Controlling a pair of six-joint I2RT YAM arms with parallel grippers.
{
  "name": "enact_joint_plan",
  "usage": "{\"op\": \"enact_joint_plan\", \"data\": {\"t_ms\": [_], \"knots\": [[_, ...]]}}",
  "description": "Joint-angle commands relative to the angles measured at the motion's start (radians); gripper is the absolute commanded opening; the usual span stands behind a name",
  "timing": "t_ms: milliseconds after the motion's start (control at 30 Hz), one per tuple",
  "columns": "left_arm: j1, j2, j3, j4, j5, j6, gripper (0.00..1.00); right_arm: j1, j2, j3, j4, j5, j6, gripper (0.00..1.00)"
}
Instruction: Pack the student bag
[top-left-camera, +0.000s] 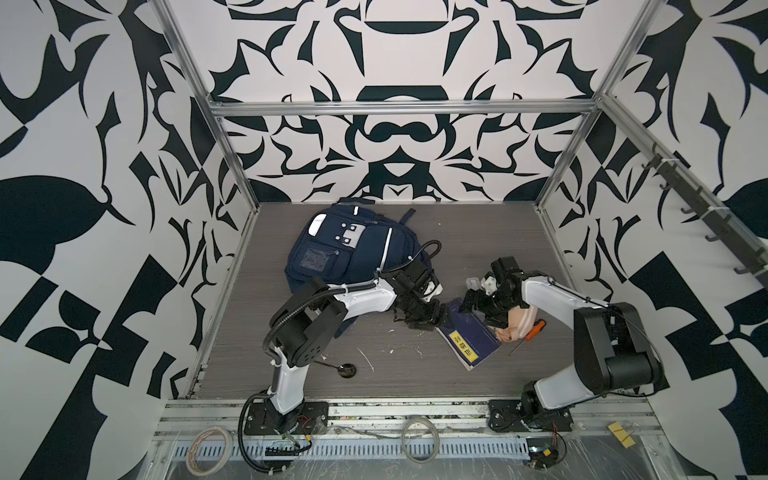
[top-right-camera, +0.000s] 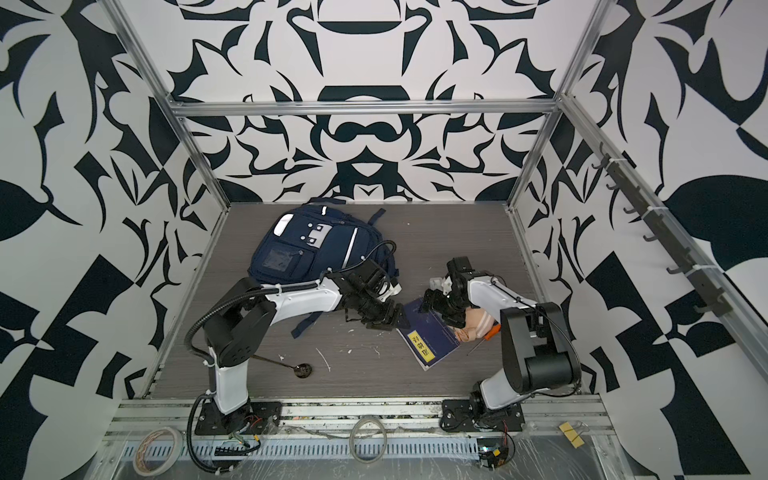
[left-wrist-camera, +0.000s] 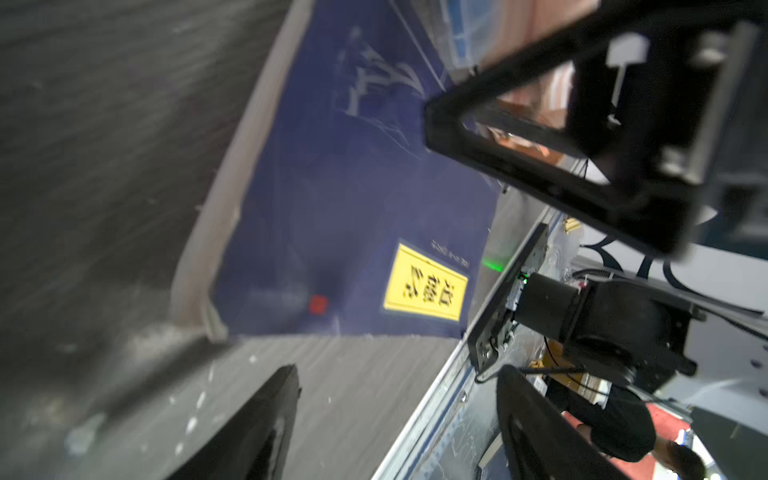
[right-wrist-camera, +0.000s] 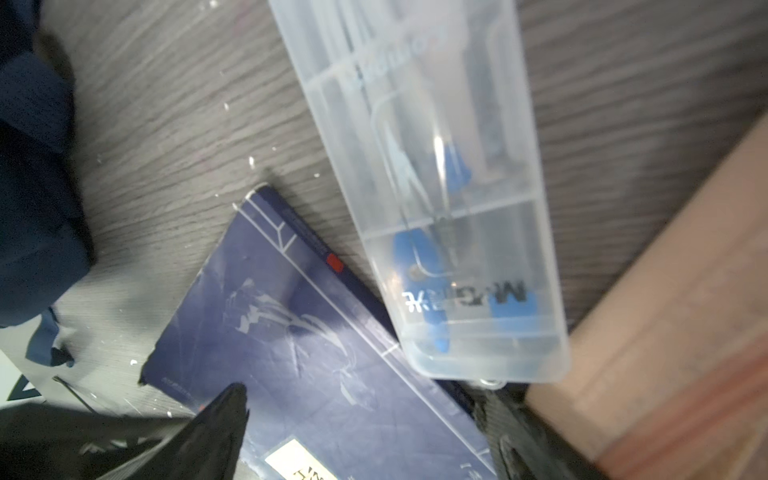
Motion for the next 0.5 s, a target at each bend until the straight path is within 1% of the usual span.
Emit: {"op": "enact_joint_plan", "data": {"t_ms": [0, 167, 333, 467], "knots": [[0.020, 0.033, -0.017, 0.086, 0.028, -0.082, 0.76, 0.003, 0.001, -0.070, 0.005, -0.037, 0.045, 0.90], [0.044, 0.058, -0.018, 0.095, 0.012, -0.102, 0.69, 0.003, -0.078, -0.144, 0.015, -0.098, 0.085, 0.89], [0.067, 0.090, 0.002, 0.069, -0.025, -0.108, 0.58, 0.012, -0.155, -0.224, 0.055, -0.187, 0.136, 0.85], [0.080, 0.112, 0.021, 0.066, -0.026, -0.113, 0.53, 0.020, -0.187, -0.258, 0.094, -0.248, 0.146, 0.85]]}}
